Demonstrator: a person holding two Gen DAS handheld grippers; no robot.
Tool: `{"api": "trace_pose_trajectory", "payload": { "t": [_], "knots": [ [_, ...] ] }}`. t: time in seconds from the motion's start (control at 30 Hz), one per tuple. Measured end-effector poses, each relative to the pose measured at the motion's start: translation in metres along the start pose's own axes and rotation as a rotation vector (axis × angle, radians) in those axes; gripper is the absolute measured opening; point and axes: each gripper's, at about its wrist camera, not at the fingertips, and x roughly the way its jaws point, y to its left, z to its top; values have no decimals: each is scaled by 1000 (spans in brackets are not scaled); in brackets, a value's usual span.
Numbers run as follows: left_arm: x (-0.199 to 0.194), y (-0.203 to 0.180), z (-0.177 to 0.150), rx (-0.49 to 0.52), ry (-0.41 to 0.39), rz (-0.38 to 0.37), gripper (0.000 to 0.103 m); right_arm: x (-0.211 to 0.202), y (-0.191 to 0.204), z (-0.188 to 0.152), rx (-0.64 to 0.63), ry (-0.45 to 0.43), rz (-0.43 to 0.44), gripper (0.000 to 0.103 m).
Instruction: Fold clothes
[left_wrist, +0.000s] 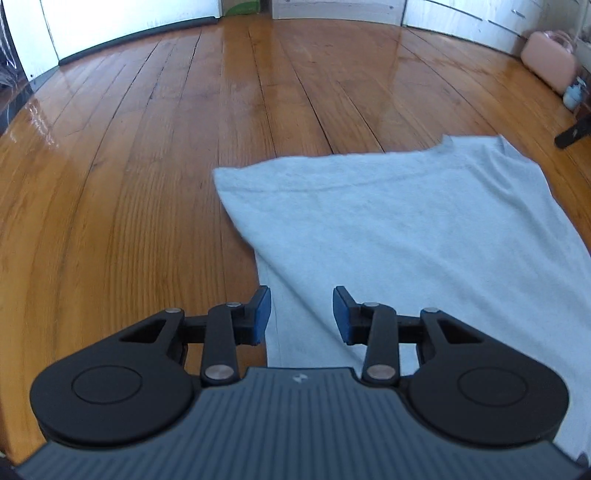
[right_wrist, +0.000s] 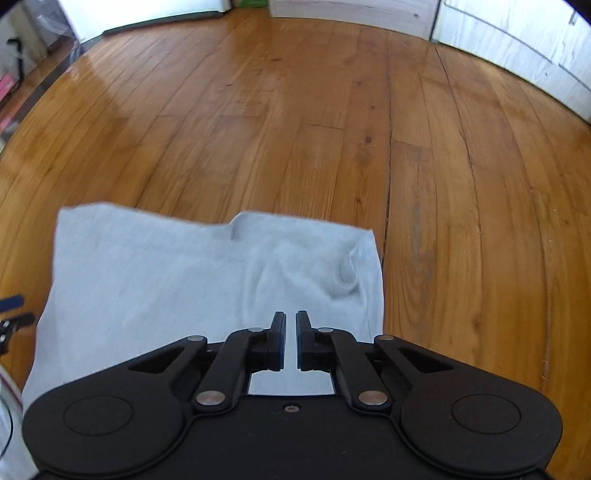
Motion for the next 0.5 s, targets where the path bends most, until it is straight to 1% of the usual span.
{"api": "trace_pose_trajectory", "payload": {
  "t": [0.03,0.13,0.2,0.3,0.33,0.37,0.43,0.47,0.5],
  "knots": [
    [6,4,5,-14,3,-10,37,10,-3,6,12,4,-5,9],
    [27,13,22,-37,34,4,37,37,-11,21,27,33,-29,15],
    [39,19,33,-52,52,14,37,50,-16,26,24,29,-60,15],
    [51,26,42,-72,54,38,39,73,-26,30,47,26,-97,17],
    [53,28,43,-85,53,32,41,78,-30,30,60,20,-104,20],
    [56,31,44,-98,51,26,41,85,-33,29,75,16,-104,24],
    [60,33,45,-103,43,23,41,96,-39,28,102,2,-83,25],
    [63,33,45,-102,39,25,41,97,-40,25,106,-18,-68,2],
    [65,34,45,-100,34,28,41,94,-42,24,99,-51,-67,0]
  ]
}}
